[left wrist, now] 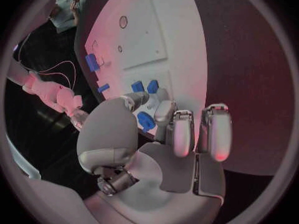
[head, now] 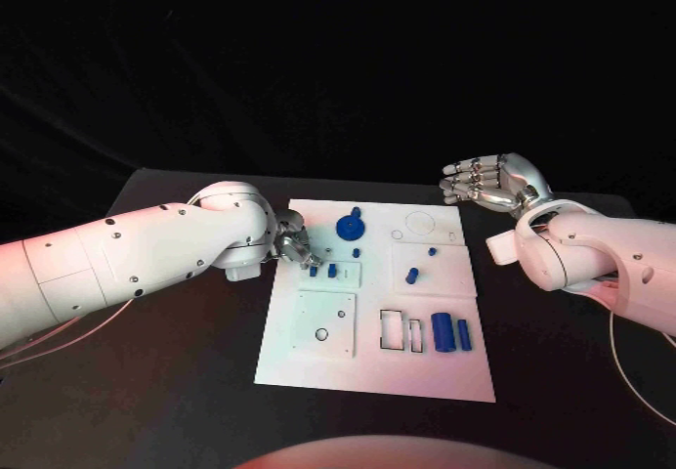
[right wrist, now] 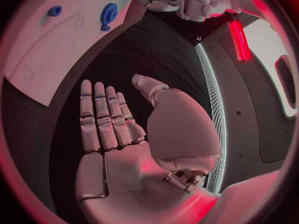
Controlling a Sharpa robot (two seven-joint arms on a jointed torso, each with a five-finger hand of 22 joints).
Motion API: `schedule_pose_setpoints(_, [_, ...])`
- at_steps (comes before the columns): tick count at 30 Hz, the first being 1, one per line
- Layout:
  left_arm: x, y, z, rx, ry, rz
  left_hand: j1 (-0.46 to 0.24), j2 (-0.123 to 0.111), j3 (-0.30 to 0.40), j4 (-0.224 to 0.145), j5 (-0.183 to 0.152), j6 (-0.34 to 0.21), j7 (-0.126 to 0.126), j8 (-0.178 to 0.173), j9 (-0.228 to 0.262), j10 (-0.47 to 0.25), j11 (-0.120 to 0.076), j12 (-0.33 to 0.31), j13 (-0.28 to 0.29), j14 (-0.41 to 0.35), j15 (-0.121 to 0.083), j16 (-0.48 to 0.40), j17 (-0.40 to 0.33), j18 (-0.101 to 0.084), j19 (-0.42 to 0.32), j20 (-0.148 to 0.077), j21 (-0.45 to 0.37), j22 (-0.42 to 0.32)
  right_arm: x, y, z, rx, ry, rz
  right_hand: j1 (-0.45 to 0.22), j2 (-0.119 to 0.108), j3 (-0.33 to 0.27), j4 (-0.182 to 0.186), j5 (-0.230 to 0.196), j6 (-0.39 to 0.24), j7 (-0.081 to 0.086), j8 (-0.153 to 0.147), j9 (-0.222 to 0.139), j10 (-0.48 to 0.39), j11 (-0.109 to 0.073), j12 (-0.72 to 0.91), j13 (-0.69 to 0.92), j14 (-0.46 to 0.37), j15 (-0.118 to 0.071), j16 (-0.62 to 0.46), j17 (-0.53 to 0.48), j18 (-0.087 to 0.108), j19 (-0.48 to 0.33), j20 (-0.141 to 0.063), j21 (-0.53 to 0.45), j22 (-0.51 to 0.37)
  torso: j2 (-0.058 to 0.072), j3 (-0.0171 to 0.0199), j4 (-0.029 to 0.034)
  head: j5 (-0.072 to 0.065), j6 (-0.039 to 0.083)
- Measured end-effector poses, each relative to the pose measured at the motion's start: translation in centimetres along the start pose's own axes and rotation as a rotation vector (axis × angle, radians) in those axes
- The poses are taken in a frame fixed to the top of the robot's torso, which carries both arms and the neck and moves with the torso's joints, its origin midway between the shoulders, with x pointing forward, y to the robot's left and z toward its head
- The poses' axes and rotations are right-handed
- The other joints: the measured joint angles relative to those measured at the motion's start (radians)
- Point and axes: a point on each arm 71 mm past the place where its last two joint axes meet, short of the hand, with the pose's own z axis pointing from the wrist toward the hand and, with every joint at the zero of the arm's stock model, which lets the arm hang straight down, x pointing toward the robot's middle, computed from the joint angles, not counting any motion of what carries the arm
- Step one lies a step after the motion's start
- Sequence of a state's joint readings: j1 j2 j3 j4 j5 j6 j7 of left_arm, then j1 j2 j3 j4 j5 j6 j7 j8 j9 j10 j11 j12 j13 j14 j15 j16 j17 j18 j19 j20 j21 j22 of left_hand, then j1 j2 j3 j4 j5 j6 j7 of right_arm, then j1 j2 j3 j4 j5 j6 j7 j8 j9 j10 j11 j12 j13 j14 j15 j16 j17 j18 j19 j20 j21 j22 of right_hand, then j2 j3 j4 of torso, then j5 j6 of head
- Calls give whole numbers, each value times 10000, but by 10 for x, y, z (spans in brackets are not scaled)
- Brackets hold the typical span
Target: Assemble the parts on the task board
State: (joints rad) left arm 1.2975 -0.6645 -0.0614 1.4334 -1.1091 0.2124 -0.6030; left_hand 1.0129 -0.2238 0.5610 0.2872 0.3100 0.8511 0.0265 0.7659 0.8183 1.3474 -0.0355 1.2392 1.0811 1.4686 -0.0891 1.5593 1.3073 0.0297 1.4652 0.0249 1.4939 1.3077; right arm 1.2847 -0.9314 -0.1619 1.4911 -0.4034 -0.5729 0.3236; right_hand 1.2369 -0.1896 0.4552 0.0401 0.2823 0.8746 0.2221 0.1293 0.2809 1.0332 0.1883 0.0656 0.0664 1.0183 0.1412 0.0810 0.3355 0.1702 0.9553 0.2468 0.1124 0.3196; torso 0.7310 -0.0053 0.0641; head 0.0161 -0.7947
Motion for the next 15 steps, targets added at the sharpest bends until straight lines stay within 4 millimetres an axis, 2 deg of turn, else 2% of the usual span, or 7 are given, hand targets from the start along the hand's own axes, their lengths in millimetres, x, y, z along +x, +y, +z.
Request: schedule_pose_setpoints(15, [-2, 4, -3, 20, -129, -248, -38, 38, -223, -4, 71, -17, 16, -47, -1, -43, -42, -26, -79, 0, 0, -66, 8, -1, 0, 0, -26, -1, 1, 0, 1, -5, 8, 14, -38, -39, 0, 0, 0, 1, -1, 0, 1, 1, 0, 0, 0, 0, 0, -13, 1, 0, 0, 0, 0, 1, -1, 0, -2, 8, 38])
